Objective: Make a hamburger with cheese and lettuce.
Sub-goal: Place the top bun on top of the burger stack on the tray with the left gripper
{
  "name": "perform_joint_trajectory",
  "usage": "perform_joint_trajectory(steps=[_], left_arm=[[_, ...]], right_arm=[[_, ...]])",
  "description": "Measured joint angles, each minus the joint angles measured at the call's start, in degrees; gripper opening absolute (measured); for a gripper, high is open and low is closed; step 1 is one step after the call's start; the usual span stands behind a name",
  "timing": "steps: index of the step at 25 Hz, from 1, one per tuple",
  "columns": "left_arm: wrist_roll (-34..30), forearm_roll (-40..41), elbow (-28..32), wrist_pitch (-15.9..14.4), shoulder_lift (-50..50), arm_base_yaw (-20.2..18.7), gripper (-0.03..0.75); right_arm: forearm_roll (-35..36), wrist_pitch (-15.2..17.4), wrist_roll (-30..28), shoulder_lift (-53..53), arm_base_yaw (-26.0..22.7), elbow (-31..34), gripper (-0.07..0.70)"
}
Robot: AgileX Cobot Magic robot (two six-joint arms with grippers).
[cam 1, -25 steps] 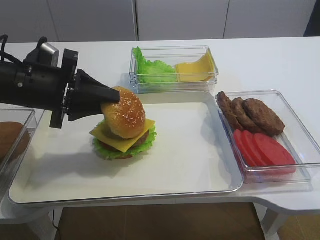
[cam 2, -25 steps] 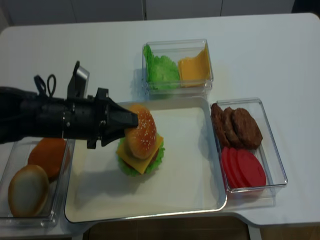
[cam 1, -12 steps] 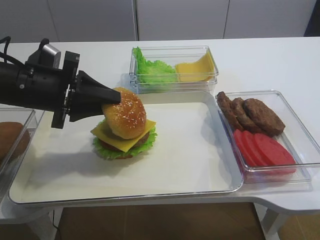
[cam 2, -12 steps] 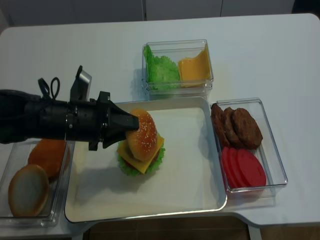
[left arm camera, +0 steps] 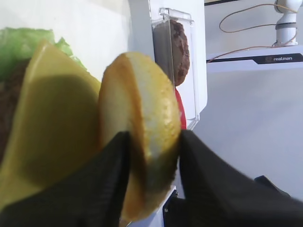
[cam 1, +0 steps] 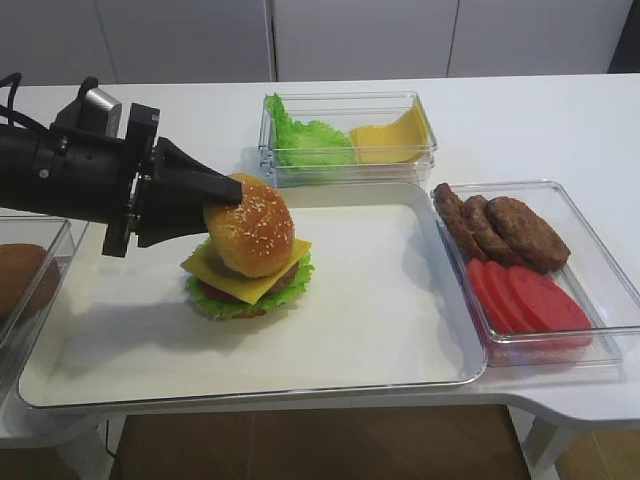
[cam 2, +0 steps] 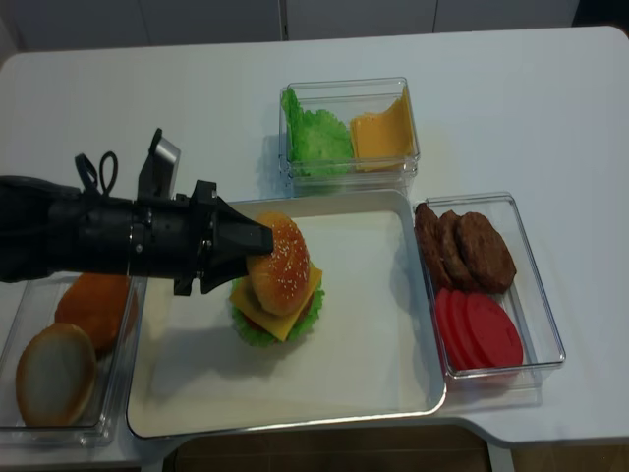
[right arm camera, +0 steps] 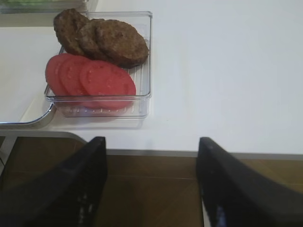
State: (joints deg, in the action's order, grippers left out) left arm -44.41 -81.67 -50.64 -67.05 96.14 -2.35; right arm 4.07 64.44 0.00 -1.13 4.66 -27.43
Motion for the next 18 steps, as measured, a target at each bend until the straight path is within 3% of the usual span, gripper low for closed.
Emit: perform_joint_trajectory(steps=[6,18], left_arm=[[-0.24,0.0,-0.14,0.09,0.0,0.0,0.302],[-0.46,0.1,-0.18,0.09,0.0,0.0,0.307]], right_arm=[[0.0,0.0,0.0,0.0,0.0,0.0,0.45],[0.0,0.0,0.0,0.0,0.0,0.0,0.45]])
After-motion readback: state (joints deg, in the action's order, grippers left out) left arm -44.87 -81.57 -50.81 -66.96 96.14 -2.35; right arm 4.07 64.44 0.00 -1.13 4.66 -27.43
